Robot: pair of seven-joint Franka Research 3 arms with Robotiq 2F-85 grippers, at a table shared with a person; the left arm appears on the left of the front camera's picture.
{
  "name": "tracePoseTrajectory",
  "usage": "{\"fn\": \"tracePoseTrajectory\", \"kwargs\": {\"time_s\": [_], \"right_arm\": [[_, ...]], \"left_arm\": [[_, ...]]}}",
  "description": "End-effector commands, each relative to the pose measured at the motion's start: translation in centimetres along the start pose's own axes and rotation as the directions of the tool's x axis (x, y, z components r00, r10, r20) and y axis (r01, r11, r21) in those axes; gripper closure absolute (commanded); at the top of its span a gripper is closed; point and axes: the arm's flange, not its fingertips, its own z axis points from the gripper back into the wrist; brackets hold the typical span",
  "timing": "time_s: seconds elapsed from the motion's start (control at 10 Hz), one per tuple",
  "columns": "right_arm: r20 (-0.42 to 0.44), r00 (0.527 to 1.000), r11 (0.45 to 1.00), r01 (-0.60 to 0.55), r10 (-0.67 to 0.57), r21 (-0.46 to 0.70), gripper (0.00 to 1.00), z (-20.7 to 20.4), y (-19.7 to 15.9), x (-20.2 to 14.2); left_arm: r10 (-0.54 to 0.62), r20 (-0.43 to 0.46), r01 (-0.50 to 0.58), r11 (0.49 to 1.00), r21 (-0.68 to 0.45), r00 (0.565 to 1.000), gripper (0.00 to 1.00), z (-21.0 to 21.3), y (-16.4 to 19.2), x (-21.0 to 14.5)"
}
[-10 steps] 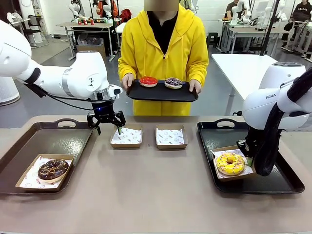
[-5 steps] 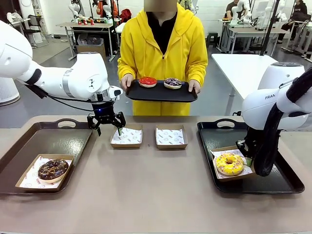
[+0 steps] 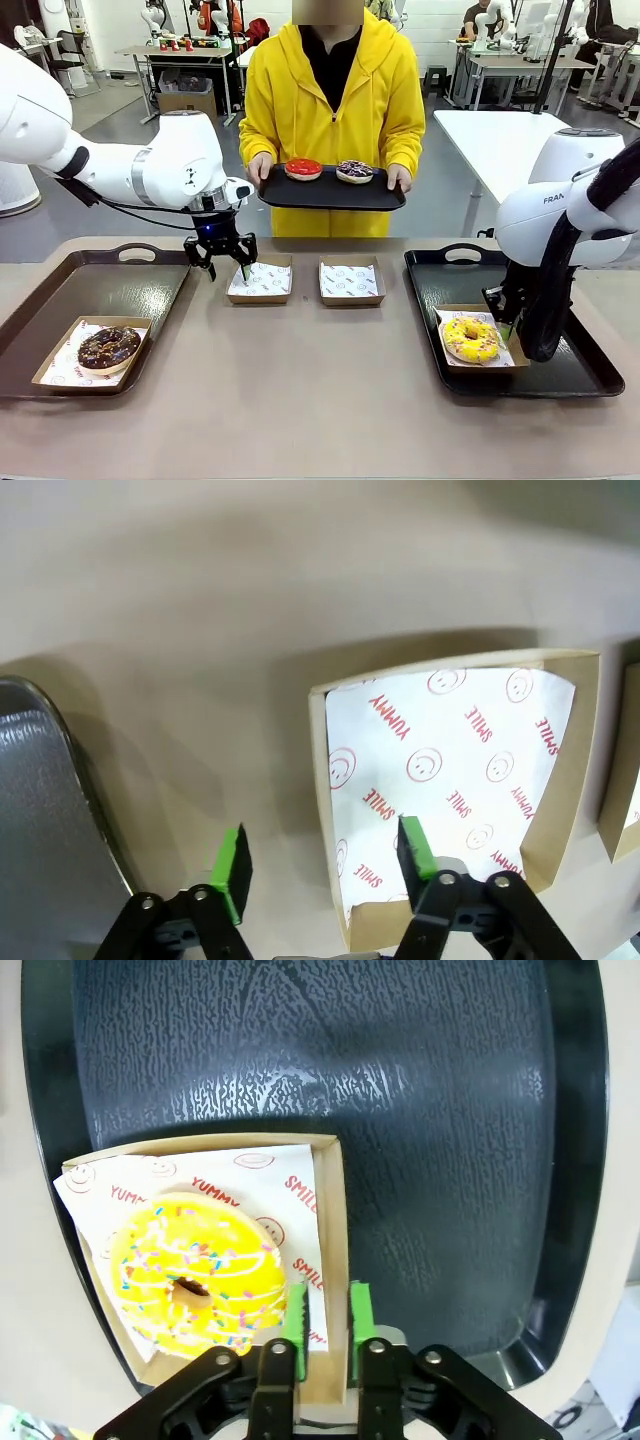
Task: Individually package the donuts and arrange them on the tray.
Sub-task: Place the picked Paper togo box on the Handle tray while simultaneously picking up another Paper togo box from the table with the other hand.
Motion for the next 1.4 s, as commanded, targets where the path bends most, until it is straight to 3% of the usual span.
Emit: {"fn": "tracePoseTrajectory", "kwargs": {"time_s": [0.0, 0.1, 0.3, 0.4, 1.1, 1.3], "right_arm": [[0.015, 1.000, 1.000, -0.013, 0.013, 0.006, 0.00, -0.2, 0.4, 0.2], [0.016, 1.000, 1.000, -0.015, 0.015, 0.008, 0.00, -0.2, 0.4, 0.2], [0.015, 1.000, 1.000, -0.014, 0.013, 0.009, 0.04, -0.2, 0.3, 0.2], [0.015, 1.000, 1.000, -0.014, 0.013, 0.012, 0.00, -0.2, 0.2, 0.2], [0.035, 0.999, 0.999, -0.004, 0.002, 0.043, 0.00, 0.5, -0.3, -0.4], [0.098, 0.995, 0.984, -0.033, 0.016, 0.177, 0.00, 3.4, -1.4, -2.4]], "left_arm": [[0.003, 0.054, -0.005, 1.000, 0.024, 0.999, 0.61, -0.4, -0.3, -0.6], [0.005, 0.055, -0.007, 1.000, 0.029, 0.998, 1.00, -0.5, -0.3, -0.6], [0.005, 0.053, -0.007, 0.999, 0.033, 0.999, 1.00, -0.5, -0.2, -0.6], [0.004, 0.048, -0.005, 0.999, 0.034, 0.999, 1.00, -0.5, -0.2, -0.6], [0.008, 0.030, -0.009, 1.000, 0.023, 1.000, 1.00, -0.4, -0.2, -0.5], [0.014, -0.001, -0.014, 1.000, -0.001, 1.000, 1.00, 1.5, -0.3, -0.8]]}}
